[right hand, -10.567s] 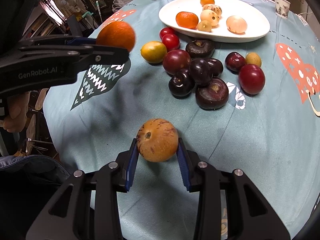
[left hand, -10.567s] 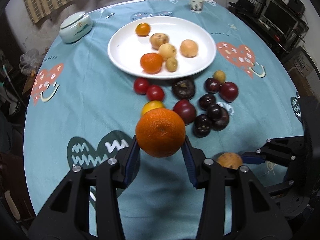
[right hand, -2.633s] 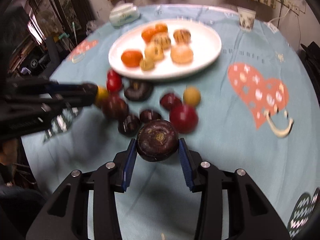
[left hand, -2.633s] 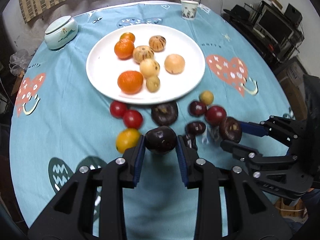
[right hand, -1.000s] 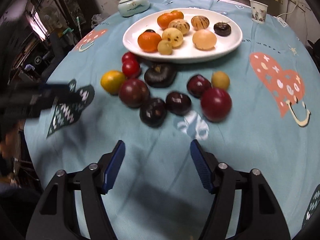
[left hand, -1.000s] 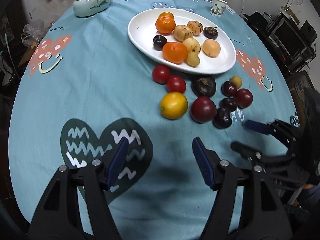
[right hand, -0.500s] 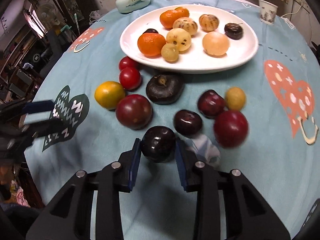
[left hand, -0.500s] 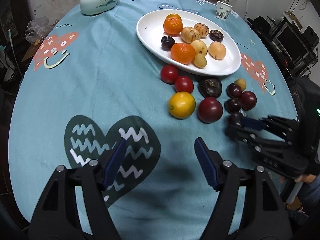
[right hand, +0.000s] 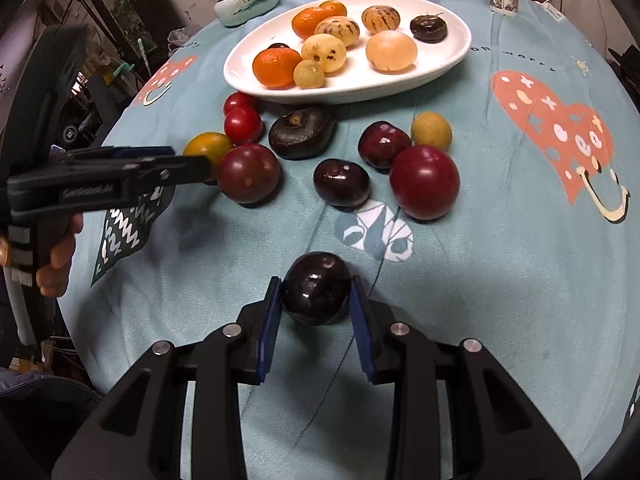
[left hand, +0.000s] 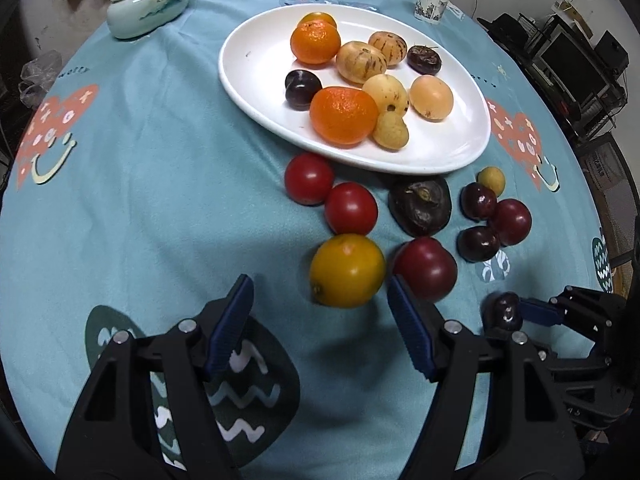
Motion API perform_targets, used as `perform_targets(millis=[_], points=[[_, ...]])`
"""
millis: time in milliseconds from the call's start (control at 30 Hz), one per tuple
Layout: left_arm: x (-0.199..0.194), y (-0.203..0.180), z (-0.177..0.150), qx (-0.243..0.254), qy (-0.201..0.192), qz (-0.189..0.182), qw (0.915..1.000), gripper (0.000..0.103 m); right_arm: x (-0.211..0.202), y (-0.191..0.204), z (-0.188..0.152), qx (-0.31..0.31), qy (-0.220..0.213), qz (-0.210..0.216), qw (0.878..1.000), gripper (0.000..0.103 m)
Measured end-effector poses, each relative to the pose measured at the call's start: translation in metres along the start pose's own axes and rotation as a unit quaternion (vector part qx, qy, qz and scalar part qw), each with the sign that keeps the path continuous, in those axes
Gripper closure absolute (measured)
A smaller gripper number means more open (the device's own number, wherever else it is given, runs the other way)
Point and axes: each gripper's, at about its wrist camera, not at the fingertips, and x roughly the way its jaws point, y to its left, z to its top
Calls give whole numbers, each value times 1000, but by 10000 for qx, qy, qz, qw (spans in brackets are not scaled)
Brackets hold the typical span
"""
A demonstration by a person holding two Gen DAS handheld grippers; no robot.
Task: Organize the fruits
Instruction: 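Grasp a dark plum with the right gripper while the left grasps a yellow citrus, then lift both held fruits above the cloth toward the plate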
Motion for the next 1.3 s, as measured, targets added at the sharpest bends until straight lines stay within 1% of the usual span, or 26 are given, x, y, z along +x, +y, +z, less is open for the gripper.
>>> perform_targets(millis=[100, 133, 167, 200, 233, 267, 333, 367, 500, 567, 600, 667, 733, 833, 1033, 1300], points=[[7, 1, 3, -10, 43, -105, 9999, 34, 0, 2, 0, -23, 3, -34, 10000, 69], [8, 0, 3, -8, 41, -156, 9999, 38, 0, 2, 0, -39, 7, -58, 10000, 69], [8, -1, 3, 2, 33, -221, 9998, 45, -1, 3, -1, -55, 10, -80, 10000, 69], [8, -3, 3, 25, 32, -295, 9996, 49, 0, 4, 0, -78, 10, -104, 9999, 69], [8, -4, 3, 54, 31, -349, 9994, 59, 0, 5, -1, -106, 4, -135, 9999, 69], [7, -6, 3, 91, 26, -405, 9991, 64, 0, 5, -1, -118, 4, -148, 9998, 69], [6, -11, 3, 191, 21, -248, 9995, 64, 0, 6, -1, -146, 6, -187, 9997, 69], [5, -11, 2, 203, 8, -230, 9995, 64, 0, 7, -1, -158, 3, -199, 9997, 69], [-2, -7, -2, 78, -37, -112, 9999, 64, 0, 8, -3, -168, -8, -226, 9996, 69], [-9, -7, -6, 108, -66, 78, 9999, 64, -1, 8, -4, -184, -14, -244, 9995, 69], [-12, -10, -8, 162, -69, 285, 9994, 64, -1, 8, -4, -192, -14, -247, 9995, 69], [-20, -14, -13, 227, -113, 491, 9985, 64, -1, 9, -4, -216, -12, -243, 9995, 69], [-27, -17, -16, 257, -162, 503, 9983, 64, -2, 12, -5, -263, -33, -229, 9994, 69], [-36, -27, -22, 381, -255, 627, 9970, 64, -1, 18, -6, -385, -27, -202, 9991, 69], [-47, -35, -29, 459, -341, 662, 9962, 64, -1, 22, -8, -488, -18, -222, 9986, 69], [-52, -40, -32, 501, -355, 673, 9958, 64, -2, 25, -12, -540, -21, -215, 9983, 69]])
